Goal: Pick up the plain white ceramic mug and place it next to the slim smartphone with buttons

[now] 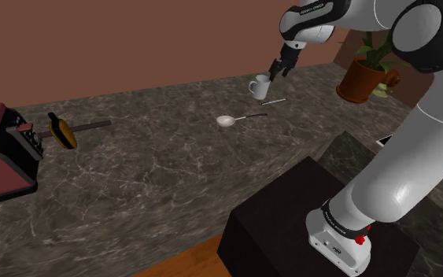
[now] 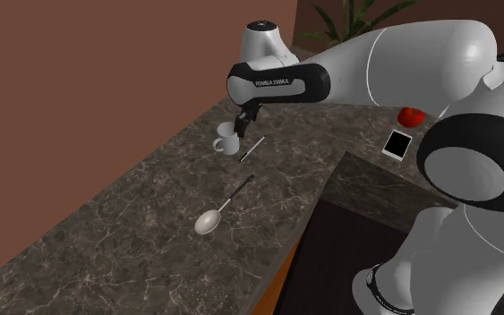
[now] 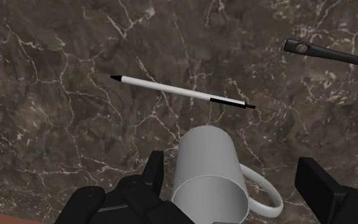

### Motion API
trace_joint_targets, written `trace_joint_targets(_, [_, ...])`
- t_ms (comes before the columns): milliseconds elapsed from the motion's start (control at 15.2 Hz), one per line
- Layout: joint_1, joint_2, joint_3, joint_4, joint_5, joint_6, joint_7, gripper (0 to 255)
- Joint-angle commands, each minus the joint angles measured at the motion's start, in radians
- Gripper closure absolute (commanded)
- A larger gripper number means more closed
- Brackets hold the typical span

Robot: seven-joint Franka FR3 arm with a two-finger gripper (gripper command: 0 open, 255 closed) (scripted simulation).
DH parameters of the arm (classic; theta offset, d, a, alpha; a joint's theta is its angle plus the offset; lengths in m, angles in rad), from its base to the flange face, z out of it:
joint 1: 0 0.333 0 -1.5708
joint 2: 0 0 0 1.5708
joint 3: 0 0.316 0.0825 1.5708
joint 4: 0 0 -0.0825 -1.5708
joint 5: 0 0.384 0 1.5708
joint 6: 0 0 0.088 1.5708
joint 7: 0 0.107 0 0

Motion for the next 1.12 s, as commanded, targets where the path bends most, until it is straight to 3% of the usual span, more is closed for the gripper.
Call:
trace_joint_targets(0, [-0.021,0.08,0.002,0.069,0.059,0.007,-0.06,0])
trace_joint_targets(396, [-0.107,0.31,0.044,0.312,0.192,-0.01,-0.177,0])
trace_joint_targets(1056, [-0.115,0.369,0.063,0.298,0.223,0.059,-0.195,0])
